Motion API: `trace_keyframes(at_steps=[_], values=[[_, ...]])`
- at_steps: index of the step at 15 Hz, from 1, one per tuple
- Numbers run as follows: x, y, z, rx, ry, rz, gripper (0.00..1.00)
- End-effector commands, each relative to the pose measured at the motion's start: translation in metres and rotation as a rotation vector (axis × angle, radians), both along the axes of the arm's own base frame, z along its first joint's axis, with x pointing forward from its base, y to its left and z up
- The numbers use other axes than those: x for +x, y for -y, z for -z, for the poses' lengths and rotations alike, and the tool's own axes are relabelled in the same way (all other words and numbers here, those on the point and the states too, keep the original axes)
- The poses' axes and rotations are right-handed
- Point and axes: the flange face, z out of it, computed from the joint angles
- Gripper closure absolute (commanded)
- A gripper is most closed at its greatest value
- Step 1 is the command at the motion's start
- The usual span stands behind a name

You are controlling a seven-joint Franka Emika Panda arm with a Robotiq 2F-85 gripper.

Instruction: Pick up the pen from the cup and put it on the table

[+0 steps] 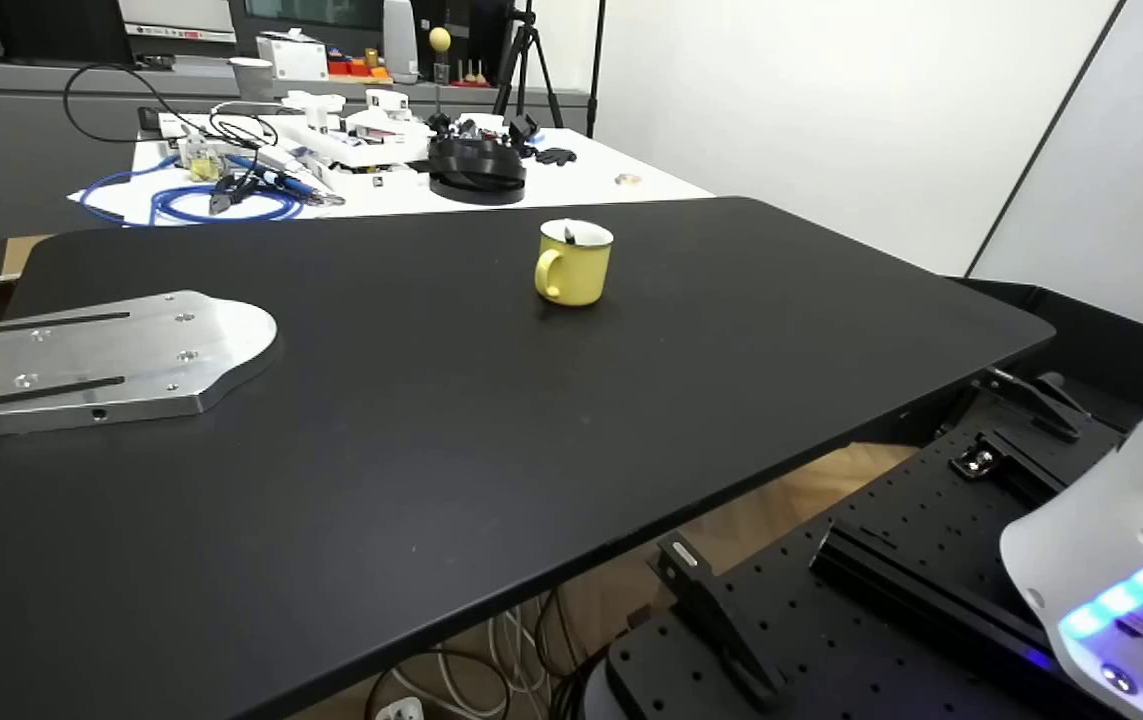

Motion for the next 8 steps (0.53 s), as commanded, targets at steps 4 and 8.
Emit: trace_keyframes(at_steps=[4,8], values=[[0.017,0.006,-0.004,-0.094,0.075,-0.051,0.0],[0.058,0.018,0.001,-0.211,0.108,-0.284,0.0]])
